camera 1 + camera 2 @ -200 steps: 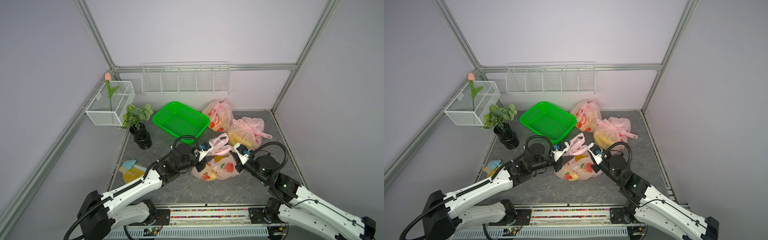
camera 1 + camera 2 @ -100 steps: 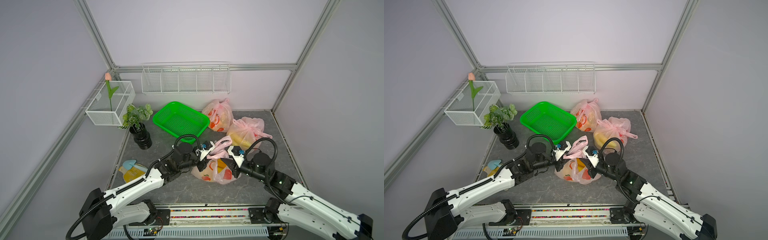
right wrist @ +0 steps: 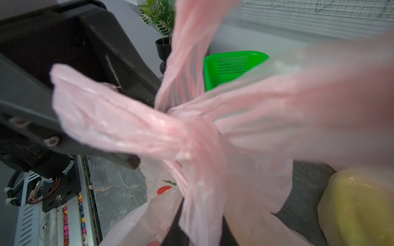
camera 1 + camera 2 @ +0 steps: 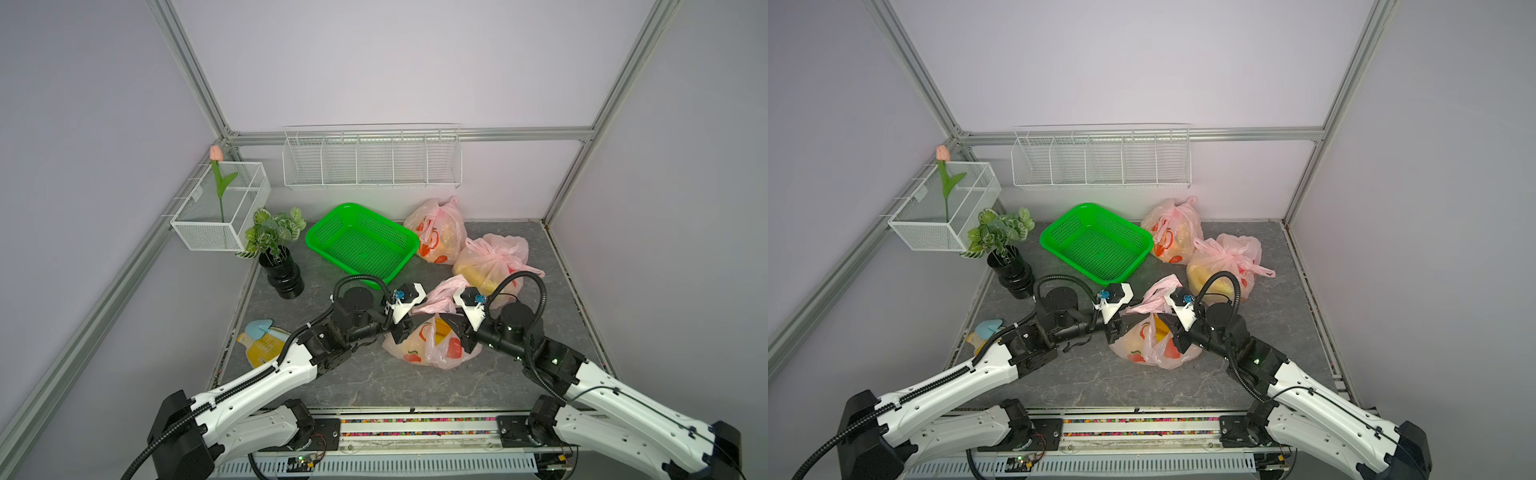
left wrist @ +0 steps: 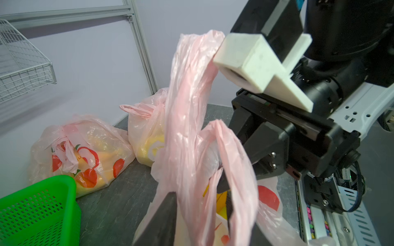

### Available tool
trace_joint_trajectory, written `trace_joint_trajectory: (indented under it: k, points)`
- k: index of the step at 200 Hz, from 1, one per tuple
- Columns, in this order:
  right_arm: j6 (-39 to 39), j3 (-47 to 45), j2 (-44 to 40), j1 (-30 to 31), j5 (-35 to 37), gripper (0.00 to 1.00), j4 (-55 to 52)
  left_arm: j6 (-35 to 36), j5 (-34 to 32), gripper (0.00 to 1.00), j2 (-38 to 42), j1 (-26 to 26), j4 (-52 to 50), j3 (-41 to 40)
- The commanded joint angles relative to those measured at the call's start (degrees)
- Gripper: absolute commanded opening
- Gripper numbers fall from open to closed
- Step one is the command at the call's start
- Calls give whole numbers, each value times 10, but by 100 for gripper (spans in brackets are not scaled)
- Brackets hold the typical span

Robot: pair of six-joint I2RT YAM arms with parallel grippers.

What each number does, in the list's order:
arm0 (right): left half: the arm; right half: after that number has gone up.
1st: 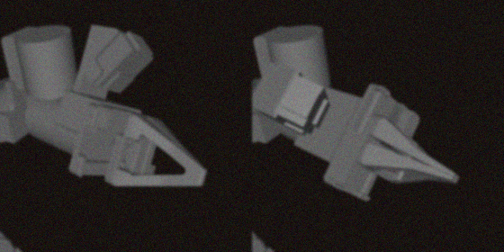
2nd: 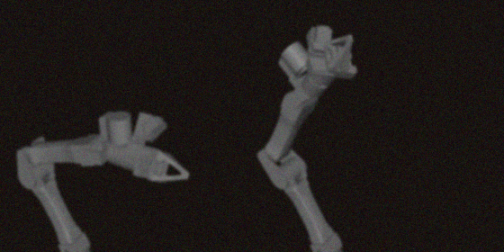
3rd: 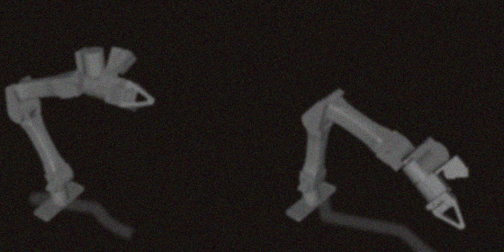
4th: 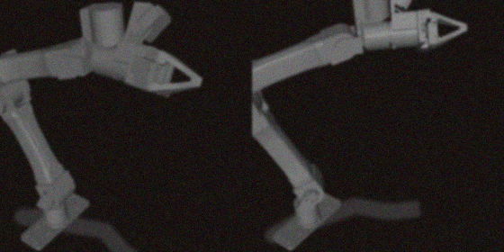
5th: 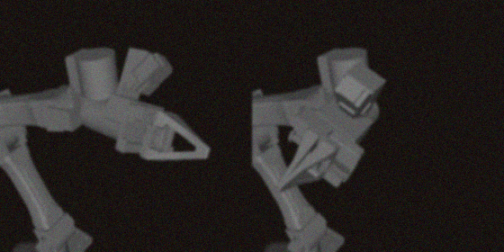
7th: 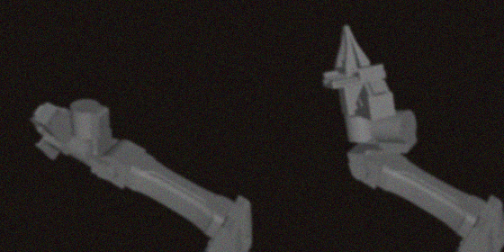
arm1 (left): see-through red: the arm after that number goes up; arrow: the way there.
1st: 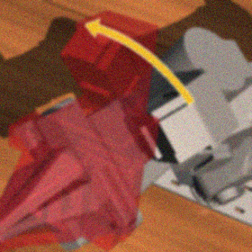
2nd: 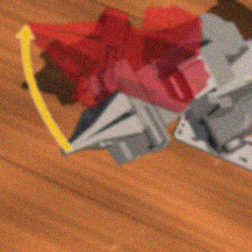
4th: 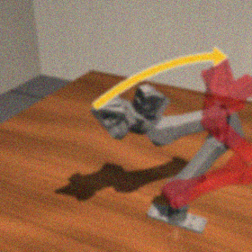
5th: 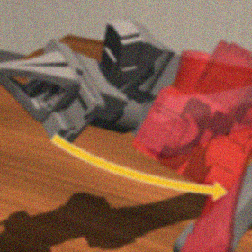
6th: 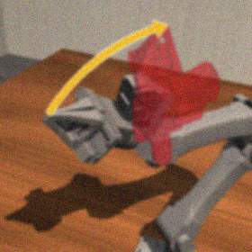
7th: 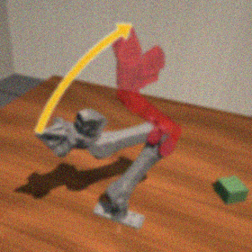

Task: Place the banana into a plastic bag & tie a knot
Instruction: Cross the plastic bag at the center of the board.

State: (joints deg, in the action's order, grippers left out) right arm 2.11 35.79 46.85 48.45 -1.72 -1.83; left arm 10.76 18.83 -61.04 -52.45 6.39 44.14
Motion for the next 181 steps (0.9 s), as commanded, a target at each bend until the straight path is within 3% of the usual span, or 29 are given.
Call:
trace_joint_trajectory:
  k: [1, 38, 77, 106, 143, 181]
  points:
    - [-6, 16, 7, -3, 4, 16, -6, -3, -4, 32, -11, 2, -4, 22]
    - [-14, 16, -11, -3, -20, 26, -12, -7, -26, 12, -29, 2, -14, 37]
    - [-23, 28, -77, -6, 9, 62, -78, -6, -48, 1, -25, 2, -21, 31]
    - [-16, 60, -122, -28, 41, 76, -123, 0, -40, 0, -19, 2, -22, 21]
    - [10, 122, -99, -76, -2, 78, -128, 12, -14, 0, -19, 2, -21, 15]
    - [1, 183, -30, -104, -27, 74, -135, 16, 8, 0, -12, 2, -24, 15]
